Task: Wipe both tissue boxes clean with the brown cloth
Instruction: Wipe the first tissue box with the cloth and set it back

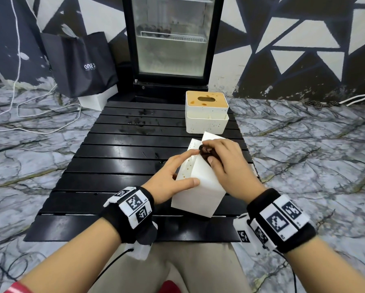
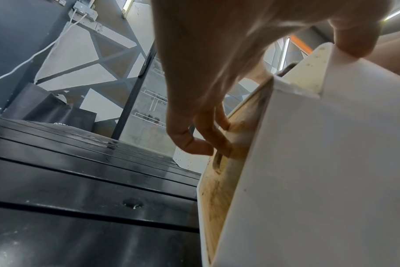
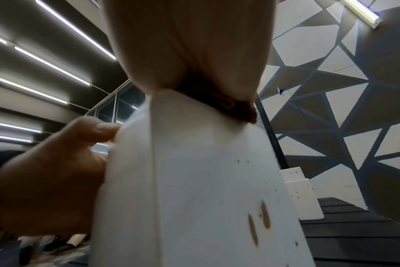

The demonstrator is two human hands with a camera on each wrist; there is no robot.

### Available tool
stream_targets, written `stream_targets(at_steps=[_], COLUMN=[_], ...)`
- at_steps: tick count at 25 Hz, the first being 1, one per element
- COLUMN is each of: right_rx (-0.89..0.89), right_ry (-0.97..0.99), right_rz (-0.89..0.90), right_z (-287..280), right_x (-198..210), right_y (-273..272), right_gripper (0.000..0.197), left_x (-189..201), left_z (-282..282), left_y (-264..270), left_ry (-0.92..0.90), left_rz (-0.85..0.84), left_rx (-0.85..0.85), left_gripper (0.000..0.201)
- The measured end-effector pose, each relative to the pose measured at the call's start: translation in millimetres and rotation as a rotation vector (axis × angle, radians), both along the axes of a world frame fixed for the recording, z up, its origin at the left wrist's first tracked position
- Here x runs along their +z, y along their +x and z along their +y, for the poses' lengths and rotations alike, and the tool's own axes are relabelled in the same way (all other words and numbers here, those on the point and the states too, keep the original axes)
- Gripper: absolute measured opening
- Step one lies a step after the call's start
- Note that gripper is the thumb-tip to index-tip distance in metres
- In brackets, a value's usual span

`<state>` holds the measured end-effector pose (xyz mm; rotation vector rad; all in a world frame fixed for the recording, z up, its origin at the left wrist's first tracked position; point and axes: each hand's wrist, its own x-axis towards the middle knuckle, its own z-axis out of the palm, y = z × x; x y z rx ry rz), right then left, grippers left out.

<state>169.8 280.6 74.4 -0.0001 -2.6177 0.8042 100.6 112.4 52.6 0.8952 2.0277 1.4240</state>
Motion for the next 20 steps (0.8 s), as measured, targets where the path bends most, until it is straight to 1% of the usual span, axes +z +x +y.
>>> stream_targets(at_steps=[3,8,11,13,14,16,18,20], right_rx=[0.023,0.089,0.123,0.142,0.14,0.089,-0.005,-0.106], right_ry=[-0.013,0.039,0.042,0.007,-0.043,-0.184,-0.321,-0.451], right_rz=[0.019,0.094,0.132,0.133,0.132,0.176,0.235,0.244], right_z=[-7,-13,-12,-8,-5,5,17,29], right_x=[-3,-11,-13,-14,-13,-9,-3,1], right_y=[12,29,38,44,47,52,53,51], right_gripper=[0.036,0.037,0.034,0.035,0.035,0.033,0.033,0.031], left_x=[-1,-1,0,4,7,14,21,27], left_z=[1,1,1,0,0,2,9,22], left_y=[1,0,-2,-4,-4,-2,5,16], left_ry=[-0.006,0.008,-0.034,-0.065,-0.081,-0.11,-0.16,-0.328], left_rz=[0.003,-0.039,-0.039,-0.044,-0.035,0.042,0.192,0.341], left_rx=[0.011,0.013,0.002,-0.017,-0.022,0.002,0.058,0.092], left_gripper=[0.06,0.063,0.065,0.068,0.068,0.066,0.069,0.078])
